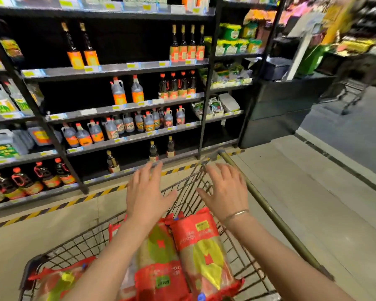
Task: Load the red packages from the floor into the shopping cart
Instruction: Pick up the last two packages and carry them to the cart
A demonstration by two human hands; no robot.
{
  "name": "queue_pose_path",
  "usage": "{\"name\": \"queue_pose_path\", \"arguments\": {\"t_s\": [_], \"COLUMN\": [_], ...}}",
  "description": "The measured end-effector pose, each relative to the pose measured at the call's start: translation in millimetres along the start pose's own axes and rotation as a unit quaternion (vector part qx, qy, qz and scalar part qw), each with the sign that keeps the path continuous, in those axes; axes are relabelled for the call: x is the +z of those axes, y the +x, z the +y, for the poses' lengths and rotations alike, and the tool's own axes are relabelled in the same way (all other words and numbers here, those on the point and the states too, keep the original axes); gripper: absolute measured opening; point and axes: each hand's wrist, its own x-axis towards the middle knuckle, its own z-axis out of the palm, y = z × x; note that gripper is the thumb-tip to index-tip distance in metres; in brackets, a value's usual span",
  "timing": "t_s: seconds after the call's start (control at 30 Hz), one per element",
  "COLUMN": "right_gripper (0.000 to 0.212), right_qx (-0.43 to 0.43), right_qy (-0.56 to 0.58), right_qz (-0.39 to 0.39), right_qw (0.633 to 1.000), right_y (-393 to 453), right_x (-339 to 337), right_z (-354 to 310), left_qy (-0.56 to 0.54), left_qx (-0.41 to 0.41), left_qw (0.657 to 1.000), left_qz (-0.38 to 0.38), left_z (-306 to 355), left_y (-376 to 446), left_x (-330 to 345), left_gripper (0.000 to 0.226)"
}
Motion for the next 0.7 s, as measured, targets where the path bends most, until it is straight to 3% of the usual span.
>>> {"name": "queue_pose_path", "arguments": {"t_s": [0.17,0.37,0.7], "right_gripper": [0.062,0.065,0.066], "right_qx": [0.052,0.143,0.313], "right_qy": [-0.009,-0.042,-0.138], "right_qz": [0.034,0.079,0.152], "right_qw": [0.998,0.986,0.927], "right_y": [-28.0,-79.8,-269.9], "right_x": [-30.1,-85.8,-224.0], "right_z": [22.2,95.3,254.5], "left_qy": [0.003,-0.02,-0.108], "left_qx": [0.086,0.205,0.417], "left_qw": [0.996,0.978,0.9], "left_qz": [-0.001,-0.016,-0.064], "left_z": [46.1,143.2,367.9], "left_y": [-9.3,-31.6,-173.4], "left_x": [-2.6,3.0,33.0], "left_gripper": [0.082,0.082,0.083]}}
